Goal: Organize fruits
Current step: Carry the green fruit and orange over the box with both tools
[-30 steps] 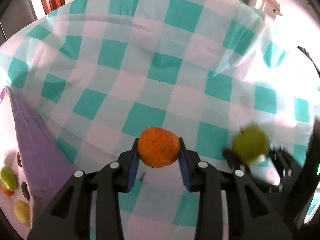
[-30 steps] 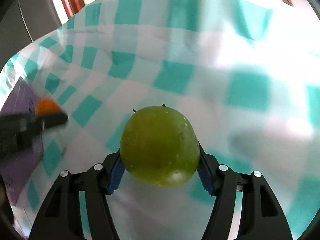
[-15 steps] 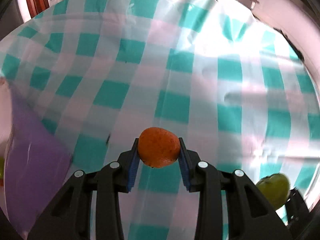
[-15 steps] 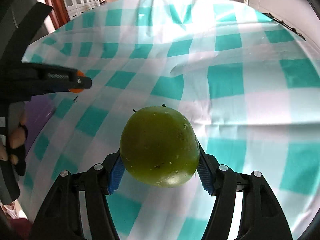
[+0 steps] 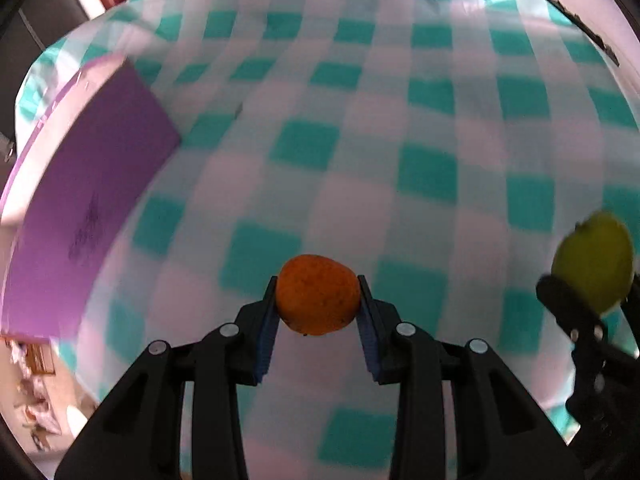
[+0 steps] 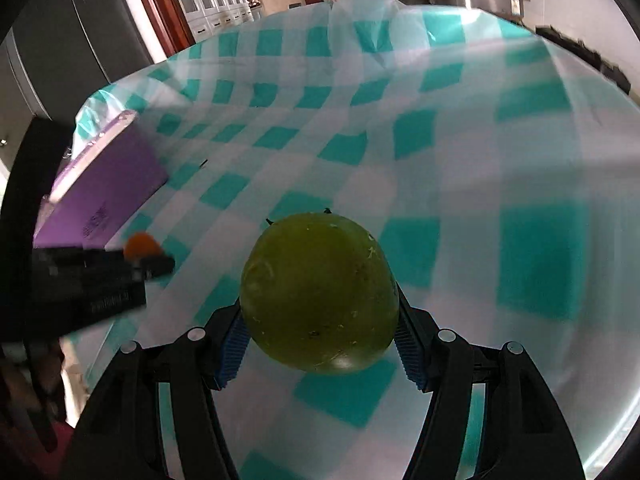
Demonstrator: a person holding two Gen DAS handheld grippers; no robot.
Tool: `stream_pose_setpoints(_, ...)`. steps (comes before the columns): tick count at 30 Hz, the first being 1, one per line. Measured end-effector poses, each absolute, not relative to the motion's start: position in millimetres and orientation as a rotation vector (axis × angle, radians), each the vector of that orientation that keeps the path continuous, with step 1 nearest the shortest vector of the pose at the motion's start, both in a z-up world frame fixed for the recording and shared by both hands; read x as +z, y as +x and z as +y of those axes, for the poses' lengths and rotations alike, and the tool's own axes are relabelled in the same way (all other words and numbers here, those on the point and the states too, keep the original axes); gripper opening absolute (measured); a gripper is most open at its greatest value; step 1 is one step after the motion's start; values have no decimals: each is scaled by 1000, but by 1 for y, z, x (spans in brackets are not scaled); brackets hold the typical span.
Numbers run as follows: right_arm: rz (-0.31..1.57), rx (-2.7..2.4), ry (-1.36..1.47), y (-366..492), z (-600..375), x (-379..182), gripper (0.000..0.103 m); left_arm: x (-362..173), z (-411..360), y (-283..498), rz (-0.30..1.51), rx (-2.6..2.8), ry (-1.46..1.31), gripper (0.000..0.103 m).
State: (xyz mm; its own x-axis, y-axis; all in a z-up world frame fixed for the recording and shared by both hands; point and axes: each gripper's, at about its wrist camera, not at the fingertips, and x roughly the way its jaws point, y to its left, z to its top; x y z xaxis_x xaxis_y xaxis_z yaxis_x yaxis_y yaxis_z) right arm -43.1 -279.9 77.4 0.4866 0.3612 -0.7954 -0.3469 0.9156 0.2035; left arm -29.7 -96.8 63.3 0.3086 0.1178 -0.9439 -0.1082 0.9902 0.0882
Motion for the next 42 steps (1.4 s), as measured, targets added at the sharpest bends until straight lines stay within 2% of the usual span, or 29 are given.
stream_pose_setpoints(12, 995, 486, -5, -117, -298, 79, 63, 77, -140, -109, 1267, 124, 34, 36)
stream_pose_setpoints(20, 941, 488, -115, -113, -279, 115, 63, 120, -120, -114, 1132, 122, -20, 36)
stream_pose_setpoints(30, 829, 469, -218, -88, -210, 173, 63, 179, -52, -110, 916, 10, -16, 36)
stream_pose_setpoints(42, 767, 323, -101, -82, -121, 229, 63, 234, 69, -94, 823, -117, 54, 36)
